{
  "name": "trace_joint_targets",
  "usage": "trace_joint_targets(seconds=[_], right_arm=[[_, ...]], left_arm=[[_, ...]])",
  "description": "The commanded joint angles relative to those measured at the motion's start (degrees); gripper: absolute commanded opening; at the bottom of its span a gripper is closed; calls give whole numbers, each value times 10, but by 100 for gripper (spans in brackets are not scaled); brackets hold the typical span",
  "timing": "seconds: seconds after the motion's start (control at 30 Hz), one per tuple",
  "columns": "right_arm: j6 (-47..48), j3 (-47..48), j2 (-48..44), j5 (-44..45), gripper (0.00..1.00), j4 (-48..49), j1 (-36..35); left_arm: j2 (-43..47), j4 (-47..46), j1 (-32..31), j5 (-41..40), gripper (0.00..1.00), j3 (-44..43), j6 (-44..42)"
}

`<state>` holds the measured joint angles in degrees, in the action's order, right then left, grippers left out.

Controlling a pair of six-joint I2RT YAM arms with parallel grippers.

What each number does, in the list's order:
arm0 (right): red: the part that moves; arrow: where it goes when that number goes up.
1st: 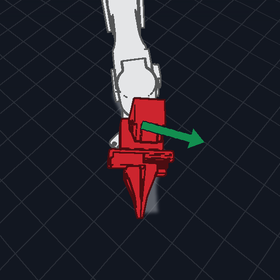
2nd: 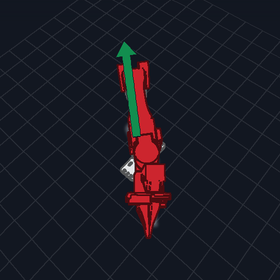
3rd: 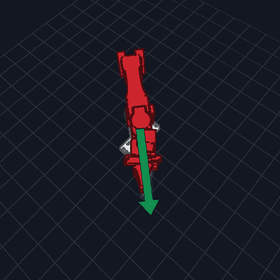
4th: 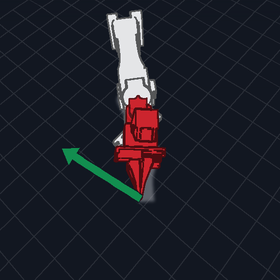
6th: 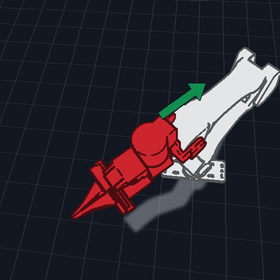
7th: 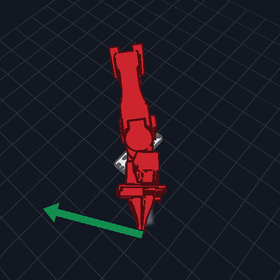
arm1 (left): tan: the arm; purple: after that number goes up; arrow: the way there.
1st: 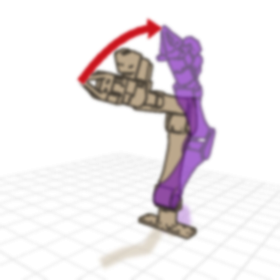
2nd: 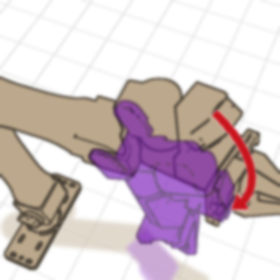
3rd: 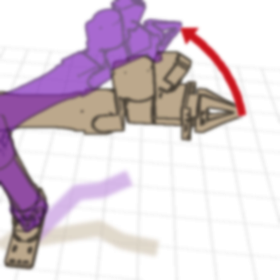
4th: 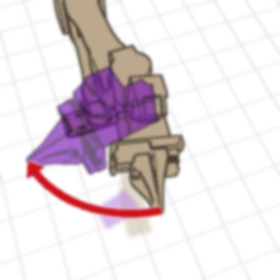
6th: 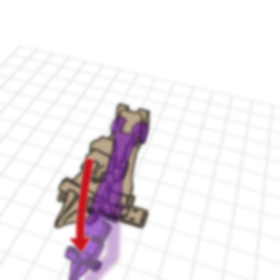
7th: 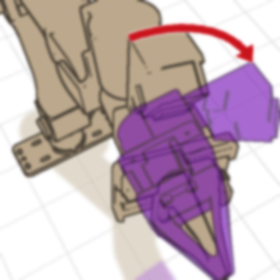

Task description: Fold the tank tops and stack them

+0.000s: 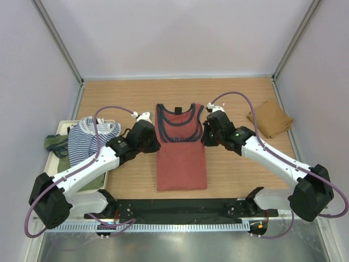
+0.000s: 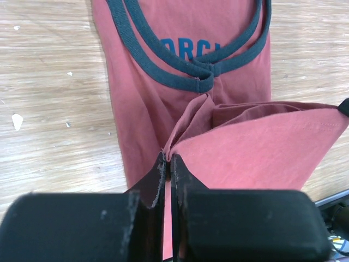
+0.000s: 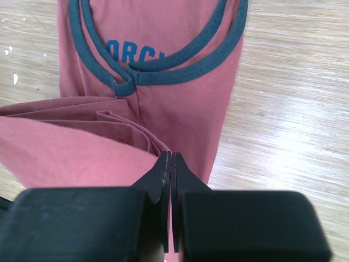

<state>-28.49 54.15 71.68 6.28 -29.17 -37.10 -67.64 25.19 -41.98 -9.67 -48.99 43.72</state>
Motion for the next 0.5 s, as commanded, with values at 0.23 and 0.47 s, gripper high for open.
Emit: trace_joint_targets(seconds=[0.23, 0.47], right_arm=[[16, 44, 7, 11, 1, -5, 16], [27, 74, 23, 6, 1, -14, 29]], left_arm=[[15, -2, 12, -24, 0, -37, -22], [2, 0, 27, -16, 0, -66, -35]])
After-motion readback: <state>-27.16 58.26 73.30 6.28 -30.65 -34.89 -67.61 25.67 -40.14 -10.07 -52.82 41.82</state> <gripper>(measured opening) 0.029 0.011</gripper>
